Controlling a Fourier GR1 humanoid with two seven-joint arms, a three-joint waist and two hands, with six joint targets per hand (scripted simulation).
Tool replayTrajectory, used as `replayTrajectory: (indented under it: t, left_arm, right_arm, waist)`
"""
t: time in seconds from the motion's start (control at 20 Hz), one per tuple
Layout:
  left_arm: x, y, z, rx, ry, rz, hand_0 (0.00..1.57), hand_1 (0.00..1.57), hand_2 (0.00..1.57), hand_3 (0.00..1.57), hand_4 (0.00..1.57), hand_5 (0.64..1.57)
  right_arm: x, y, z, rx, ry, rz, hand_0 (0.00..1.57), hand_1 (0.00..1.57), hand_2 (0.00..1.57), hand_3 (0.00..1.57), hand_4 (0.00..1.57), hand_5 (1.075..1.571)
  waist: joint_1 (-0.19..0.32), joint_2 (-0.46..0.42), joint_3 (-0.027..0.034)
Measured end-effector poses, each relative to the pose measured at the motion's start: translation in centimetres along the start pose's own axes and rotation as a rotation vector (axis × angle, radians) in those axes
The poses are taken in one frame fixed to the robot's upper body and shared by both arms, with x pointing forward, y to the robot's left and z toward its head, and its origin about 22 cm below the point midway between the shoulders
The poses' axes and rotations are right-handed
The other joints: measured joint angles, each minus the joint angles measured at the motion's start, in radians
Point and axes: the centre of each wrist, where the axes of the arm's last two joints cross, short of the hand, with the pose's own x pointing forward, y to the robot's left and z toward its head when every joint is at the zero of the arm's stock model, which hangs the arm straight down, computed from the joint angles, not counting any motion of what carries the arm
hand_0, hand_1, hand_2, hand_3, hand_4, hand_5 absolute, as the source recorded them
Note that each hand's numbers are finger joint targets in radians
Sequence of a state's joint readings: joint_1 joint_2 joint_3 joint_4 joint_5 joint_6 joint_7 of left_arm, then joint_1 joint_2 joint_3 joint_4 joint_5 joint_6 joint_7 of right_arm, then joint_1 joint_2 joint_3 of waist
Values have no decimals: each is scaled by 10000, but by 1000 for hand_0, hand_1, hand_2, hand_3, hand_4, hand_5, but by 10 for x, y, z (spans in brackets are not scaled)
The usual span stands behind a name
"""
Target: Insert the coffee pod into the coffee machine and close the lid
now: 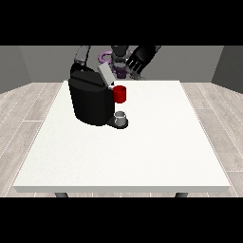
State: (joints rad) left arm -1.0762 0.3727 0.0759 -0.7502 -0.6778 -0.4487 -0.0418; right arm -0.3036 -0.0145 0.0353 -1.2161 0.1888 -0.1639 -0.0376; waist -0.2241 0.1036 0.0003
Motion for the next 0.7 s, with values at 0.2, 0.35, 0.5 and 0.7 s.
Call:
replayTrajectory:
  t: [0.2,0.35,0.5,0.7]
  left_arm:
    - [3,14,1,411,78,-214,1225,1225,1279,1251,482,1571]
    - [6,31,5,685,160,-294,1225,1225,1284,1233,478,1571]
    - [9,48,8,1043,16,-369,1290,1290,1319,1261,478,1571]
    - [10,55,9,1178,114,-438,1207,1207,1280,1238,475,1571]
  right_arm:
    - [16,-3,-5,-68,-384,19,0,0,0,0,0,1571]
    - [29,-15,-12,-96,-694,48,0,0,0,0,0,1571]
    - [43,-13,-17,-179,-1148,128,0,0,0,0,269,1571]
    - [50,-13,-17,-270,-1359,-48,0,0,0,0,0,1571]
  waist:
    - [-368,301,-2]
    - [-555,580,-3]
    - [-701,1015,-2]
    - [-890,1244,-2]
